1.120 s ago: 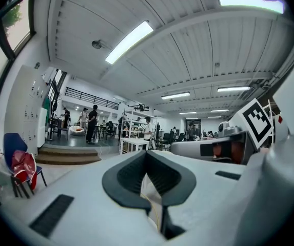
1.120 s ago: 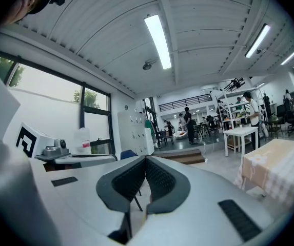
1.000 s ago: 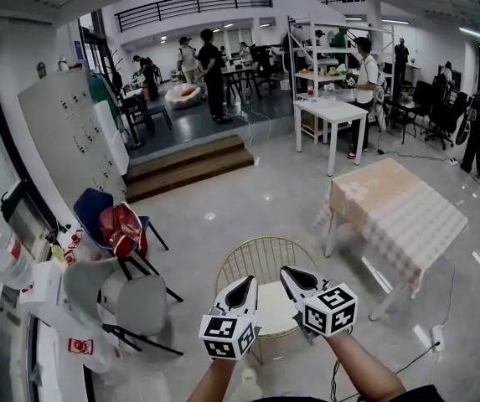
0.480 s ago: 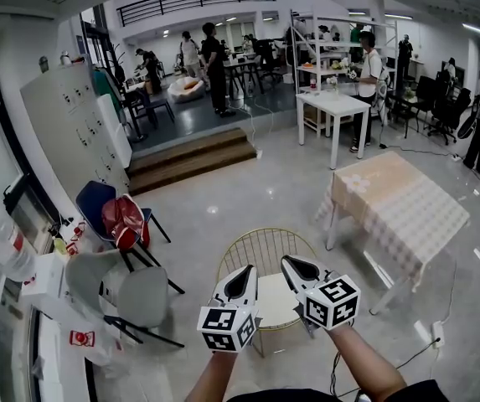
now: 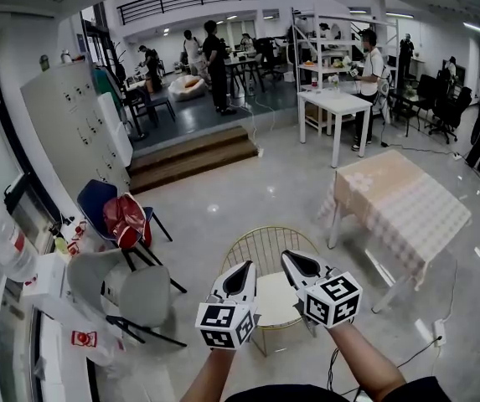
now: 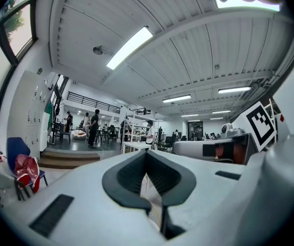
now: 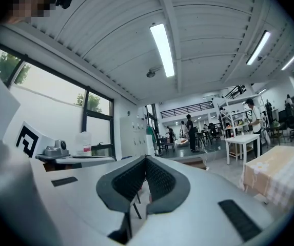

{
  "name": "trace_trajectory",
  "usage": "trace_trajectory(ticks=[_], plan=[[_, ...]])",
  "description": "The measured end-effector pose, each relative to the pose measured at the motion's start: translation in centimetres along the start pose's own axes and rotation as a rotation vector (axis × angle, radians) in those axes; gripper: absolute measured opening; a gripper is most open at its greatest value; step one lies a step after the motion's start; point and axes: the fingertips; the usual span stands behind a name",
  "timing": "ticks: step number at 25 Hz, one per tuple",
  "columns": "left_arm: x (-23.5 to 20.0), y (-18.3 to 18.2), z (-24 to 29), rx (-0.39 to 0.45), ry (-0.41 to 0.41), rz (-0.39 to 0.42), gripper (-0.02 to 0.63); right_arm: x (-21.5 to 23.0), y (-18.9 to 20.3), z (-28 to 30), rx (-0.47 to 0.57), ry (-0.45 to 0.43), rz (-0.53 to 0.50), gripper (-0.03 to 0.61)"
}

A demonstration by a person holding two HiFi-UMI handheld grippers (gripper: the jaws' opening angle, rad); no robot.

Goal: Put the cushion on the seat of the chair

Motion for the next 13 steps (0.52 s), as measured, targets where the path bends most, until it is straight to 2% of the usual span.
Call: trace_trajectory(ticks=[13], plan=[[0.5, 0.29, 0.9, 0.004, 0.007, -0.005, 0.005, 0.95, -0.81, -0.31, 0.018, 0.01, -0.008, 0.018]])
Point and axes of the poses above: the fingertips, and each gripper's own axes: z forward along the fingers, x to its right, y out of its underside, and after that the axes turned 14 degrees about x, right-handed
